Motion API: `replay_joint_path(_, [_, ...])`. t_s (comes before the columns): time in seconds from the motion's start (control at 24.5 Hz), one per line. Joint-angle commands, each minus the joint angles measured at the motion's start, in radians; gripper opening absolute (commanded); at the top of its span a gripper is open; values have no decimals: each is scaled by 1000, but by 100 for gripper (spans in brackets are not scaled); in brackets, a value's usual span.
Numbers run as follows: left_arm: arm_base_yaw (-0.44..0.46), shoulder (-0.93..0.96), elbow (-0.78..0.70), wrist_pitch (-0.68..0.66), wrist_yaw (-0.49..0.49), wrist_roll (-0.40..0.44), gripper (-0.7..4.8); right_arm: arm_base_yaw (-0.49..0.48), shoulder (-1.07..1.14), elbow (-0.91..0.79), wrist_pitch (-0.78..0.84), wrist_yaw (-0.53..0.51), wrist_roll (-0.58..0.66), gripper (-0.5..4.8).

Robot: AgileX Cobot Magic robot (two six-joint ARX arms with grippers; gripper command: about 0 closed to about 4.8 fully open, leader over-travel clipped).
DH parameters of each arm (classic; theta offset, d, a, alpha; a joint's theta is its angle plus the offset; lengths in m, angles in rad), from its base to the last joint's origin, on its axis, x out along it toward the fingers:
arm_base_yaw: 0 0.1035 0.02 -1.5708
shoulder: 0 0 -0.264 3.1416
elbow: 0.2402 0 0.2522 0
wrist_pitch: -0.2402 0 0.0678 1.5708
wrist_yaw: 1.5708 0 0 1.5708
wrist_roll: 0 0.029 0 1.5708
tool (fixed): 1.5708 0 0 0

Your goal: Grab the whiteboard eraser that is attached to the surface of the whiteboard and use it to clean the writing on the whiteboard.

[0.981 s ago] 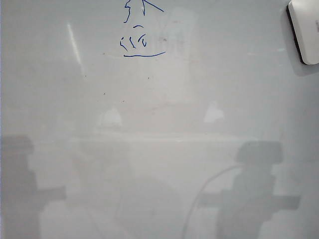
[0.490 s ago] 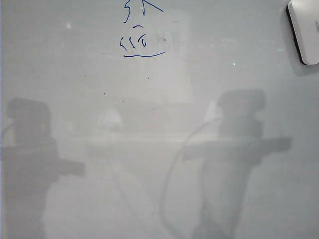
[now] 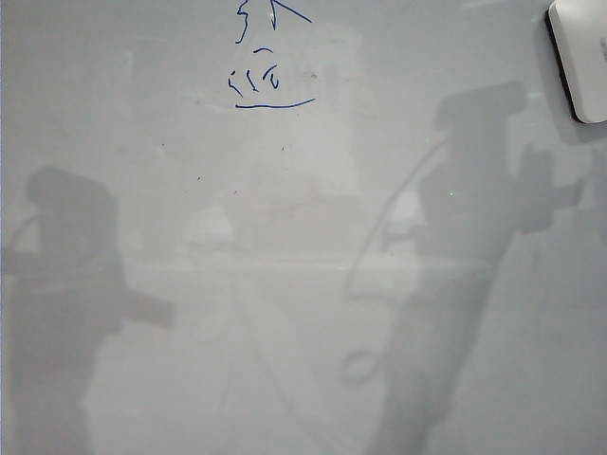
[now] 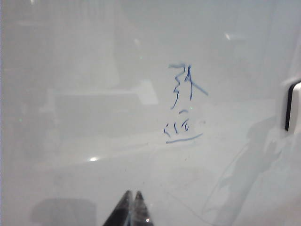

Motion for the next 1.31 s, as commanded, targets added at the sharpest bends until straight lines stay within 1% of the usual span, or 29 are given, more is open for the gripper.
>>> replay_joint_path(0.04, [0,0,47,-67,3,5,-5,0,87,3,146,10,-3,344])
replay_joint_path(0.12, [0,0,63,-99,4,24,-5,2,138,3,190,19,-3,364])
replay_joint_path(0.16, [0,0,72,-128,4,24,-5,3,187,3,227,32,-29,398])
replay_joint_path(0.2, [0,0,75,-139,3,24,-5,3,203,3,237,32,-58,399])
replay_joint_path(0.25, [0,0,77,-148,5,23,-5,5,232,3,259,31,-141,400])
replay_joint_path(0.33, [0,0,77,-148,26,23,-5,5,255,3,255,45,-249,400])
replay_joint_path(0.45, [0,0,77,-147,29,23,-5,5,268,3,245,109,-307,401])
replay_joint_path(0.49, [0,0,77,-147,25,24,-5,4,266,3,247,124,-310,402])
replay_joint_path(0.57, [0,0,77,-147,26,23,-5,4,263,3,254,118,-309,405])
replay_joint_path(0.74, [0,0,77,-144,22,24,-5,3,264,3,254,42,-296,404])
replay_joint_path(0.98, [0,0,77,-143,22,23,-5,4,267,3,243,43,-209,404])
replay_joint_path(1.1, [0,0,77,-144,23,23,-5,5,268,-8,254,43,-201,406])
replay_joint_path(1.19, [0,0,76,-144,22,24,-5,5,266,-32,275,43,-208,426])
replay_joint_path(1.23, [0,0,76,-144,22,24,-5,7,257,-75,312,34,-208,432])
replay_joint_path(1.31, [0,0,76,-144,22,24,-5,19,236,-156,420,55,-208,432])
